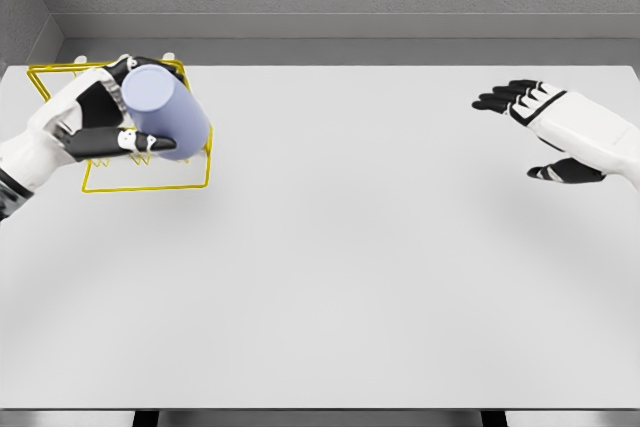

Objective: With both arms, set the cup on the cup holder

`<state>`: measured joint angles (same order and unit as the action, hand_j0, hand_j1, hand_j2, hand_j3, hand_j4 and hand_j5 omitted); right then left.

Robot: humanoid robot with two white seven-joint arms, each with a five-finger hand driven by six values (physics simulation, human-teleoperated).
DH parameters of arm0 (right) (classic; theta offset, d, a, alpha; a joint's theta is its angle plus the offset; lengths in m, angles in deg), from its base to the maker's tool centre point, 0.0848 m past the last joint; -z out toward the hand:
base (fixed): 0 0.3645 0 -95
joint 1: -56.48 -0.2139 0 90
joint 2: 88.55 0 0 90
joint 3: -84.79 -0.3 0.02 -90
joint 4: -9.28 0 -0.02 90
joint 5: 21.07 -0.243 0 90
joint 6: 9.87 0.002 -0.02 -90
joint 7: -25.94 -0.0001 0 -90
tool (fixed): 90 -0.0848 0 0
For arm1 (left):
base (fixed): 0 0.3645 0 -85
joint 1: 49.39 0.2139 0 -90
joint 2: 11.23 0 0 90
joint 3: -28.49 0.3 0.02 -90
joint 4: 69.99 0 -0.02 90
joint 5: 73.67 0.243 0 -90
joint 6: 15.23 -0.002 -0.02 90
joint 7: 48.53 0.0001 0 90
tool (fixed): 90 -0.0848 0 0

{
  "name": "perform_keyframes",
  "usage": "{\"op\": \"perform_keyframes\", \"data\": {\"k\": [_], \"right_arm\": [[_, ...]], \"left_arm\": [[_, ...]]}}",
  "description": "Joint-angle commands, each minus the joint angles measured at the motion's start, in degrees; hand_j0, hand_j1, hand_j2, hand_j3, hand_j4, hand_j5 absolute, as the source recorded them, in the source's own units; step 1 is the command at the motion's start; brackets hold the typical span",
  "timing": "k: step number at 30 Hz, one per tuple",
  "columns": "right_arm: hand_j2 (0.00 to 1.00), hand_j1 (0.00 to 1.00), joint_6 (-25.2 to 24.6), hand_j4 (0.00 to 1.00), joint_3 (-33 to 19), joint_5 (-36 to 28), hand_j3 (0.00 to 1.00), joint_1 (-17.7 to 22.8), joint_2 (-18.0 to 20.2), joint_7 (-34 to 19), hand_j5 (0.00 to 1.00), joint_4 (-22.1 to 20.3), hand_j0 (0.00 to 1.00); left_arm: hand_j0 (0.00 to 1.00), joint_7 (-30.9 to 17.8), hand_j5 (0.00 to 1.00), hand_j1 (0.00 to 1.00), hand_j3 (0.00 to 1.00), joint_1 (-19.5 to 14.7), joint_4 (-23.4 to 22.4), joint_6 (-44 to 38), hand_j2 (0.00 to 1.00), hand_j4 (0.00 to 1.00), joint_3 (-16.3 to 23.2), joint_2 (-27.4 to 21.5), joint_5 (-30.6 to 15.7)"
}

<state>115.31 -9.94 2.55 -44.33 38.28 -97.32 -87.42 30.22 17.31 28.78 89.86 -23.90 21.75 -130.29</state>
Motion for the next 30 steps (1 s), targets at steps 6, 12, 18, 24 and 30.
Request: {"op": "perform_keyframes", "data": {"k": [6, 12, 18, 24, 30], "right_arm": [[1.00, 1.00, -0.18, 1.00, -0.71, -0.42, 1.00, 0.00, 0.00, 0.04, 1.00, 0.02, 1.00], [1.00, 1.00, -0.18, 1.00, -0.80, -0.33, 1.00, 0.00, 0.00, 0.04, 1.00, 0.19, 1.00], [1.00, 1.00, -0.18, 1.00, -0.80, -0.33, 1.00, 0.00, 0.09, 0.04, 1.00, 0.19, 1.00], [1.00, 1.00, -0.18, 1.00, -0.80, -0.33, 1.00, 0.00, 0.09, 0.04, 1.00, 0.19, 1.00], [1.00, 1.00, -0.18, 1.00, -0.80, -0.42, 1.00, 0.00, 0.09, 0.04, 1.00, 0.02, 1.00]], "left_arm": [[0.62, 0.00, 0.62, 0.62, 0.62, -0.09, -0.94, 0.02, 0.62, 0.62, -0.61, -0.73, -0.95], [0.62, 0.00, 0.62, 0.62, 0.62, -0.09, -1.73, 0.02, 0.62, 0.62, -0.61, -1.43, -1.30], [0.63, 0.00, 0.63, 0.63, 0.63, -0.09, -2.17, 0.72, 0.63, 0.63, -0.61, -2.23, -1.39], [0.63, 0.00, 0.63, 0.63, 0.63, 0.09, -2.96, 0.72, 0.63, 0.63, -0.61, -2.14, -2.00], [0.63, 0.00, 0.63, 0.63, 0.63, 0.00, -3.84, 0.72, 0.63, 0.63, -0.61, -2.14, -2.00]]}}
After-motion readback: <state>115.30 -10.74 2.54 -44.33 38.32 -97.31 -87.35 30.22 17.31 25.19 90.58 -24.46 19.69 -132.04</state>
